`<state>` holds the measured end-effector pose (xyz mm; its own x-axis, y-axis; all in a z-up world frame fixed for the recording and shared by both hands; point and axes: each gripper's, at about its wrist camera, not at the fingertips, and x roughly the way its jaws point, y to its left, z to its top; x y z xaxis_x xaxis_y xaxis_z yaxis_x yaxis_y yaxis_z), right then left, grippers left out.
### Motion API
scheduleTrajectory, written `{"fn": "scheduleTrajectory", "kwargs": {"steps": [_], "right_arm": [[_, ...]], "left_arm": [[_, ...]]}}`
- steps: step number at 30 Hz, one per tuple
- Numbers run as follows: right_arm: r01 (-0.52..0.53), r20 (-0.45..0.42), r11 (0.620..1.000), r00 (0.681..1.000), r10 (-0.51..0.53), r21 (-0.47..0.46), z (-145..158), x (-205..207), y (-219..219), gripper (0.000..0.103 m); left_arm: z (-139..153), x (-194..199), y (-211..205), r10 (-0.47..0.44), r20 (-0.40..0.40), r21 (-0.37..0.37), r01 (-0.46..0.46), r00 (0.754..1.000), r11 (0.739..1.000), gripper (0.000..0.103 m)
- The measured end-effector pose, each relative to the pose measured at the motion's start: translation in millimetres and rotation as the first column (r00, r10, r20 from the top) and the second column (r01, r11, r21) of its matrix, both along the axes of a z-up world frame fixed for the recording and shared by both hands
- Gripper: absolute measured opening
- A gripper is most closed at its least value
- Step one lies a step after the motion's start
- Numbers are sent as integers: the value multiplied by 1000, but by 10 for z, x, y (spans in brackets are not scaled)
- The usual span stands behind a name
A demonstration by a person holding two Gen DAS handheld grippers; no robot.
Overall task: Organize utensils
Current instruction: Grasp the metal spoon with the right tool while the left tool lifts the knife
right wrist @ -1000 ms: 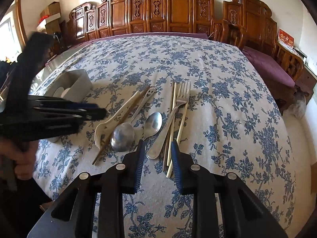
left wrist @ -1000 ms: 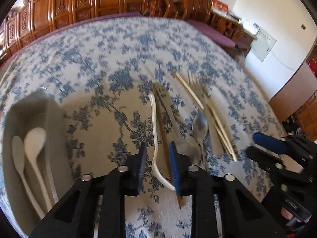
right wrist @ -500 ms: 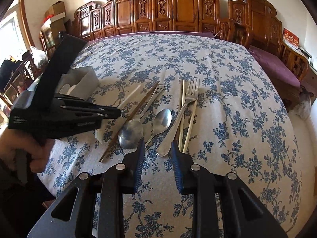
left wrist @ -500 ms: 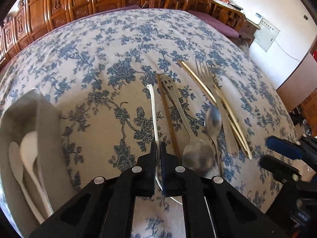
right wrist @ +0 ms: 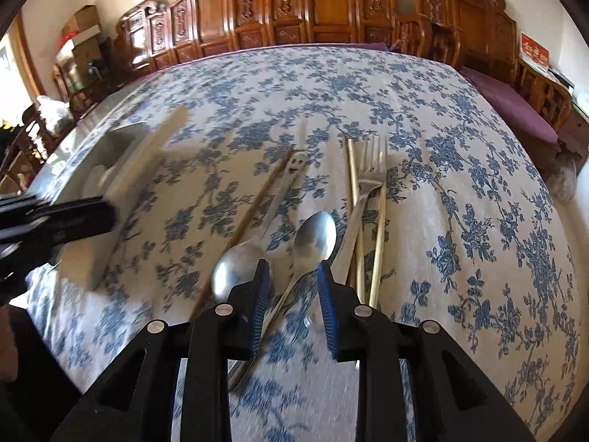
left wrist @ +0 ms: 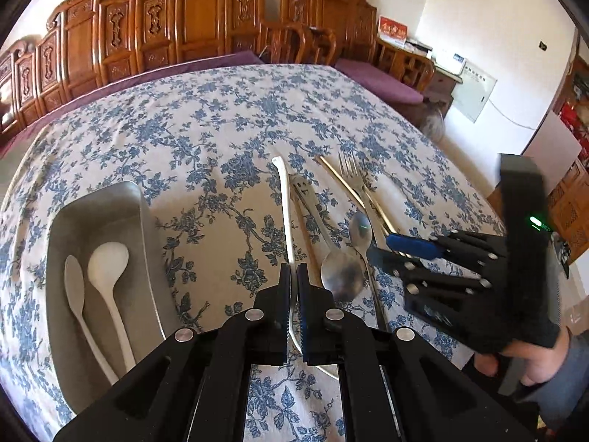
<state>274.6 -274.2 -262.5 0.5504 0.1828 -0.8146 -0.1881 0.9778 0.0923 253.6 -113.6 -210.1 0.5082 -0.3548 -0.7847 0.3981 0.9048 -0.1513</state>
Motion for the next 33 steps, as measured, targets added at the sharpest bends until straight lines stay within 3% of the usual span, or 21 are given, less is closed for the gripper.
{"fn": "scheduleTrajectory", "kwargs": {"steps": [6,9,17,24,26,33], "right_arm": [[35,-44,999,998,-35,-12,-80,194,23,30],[47,-54,999,997,-48,-21,-110,266,59,41],[58,-66,995,996,-64,-79,-183,414,190,42],[74,-46,990,996,-80,-118,-198,435,247,41],[70,-39,991,996,-75,-115,-197,419,259,31],[48,-43,995,998,-52,-89,-123,333,233,30]], "left_arm": [[-38,39,130,2,-17,-31,-3,1000,1000,3],[8,47,186,9,-6,-47,-9,1000,999,3],[153,-5,233,7,38,-48,-6,999,999,3],[183,2,270,11,40,-54,-9,999,999,3],[182,3,272,12,41,-53,-9,999,999,3],[224,-37,289,20,53,-44,-18,998,999,3]]}}
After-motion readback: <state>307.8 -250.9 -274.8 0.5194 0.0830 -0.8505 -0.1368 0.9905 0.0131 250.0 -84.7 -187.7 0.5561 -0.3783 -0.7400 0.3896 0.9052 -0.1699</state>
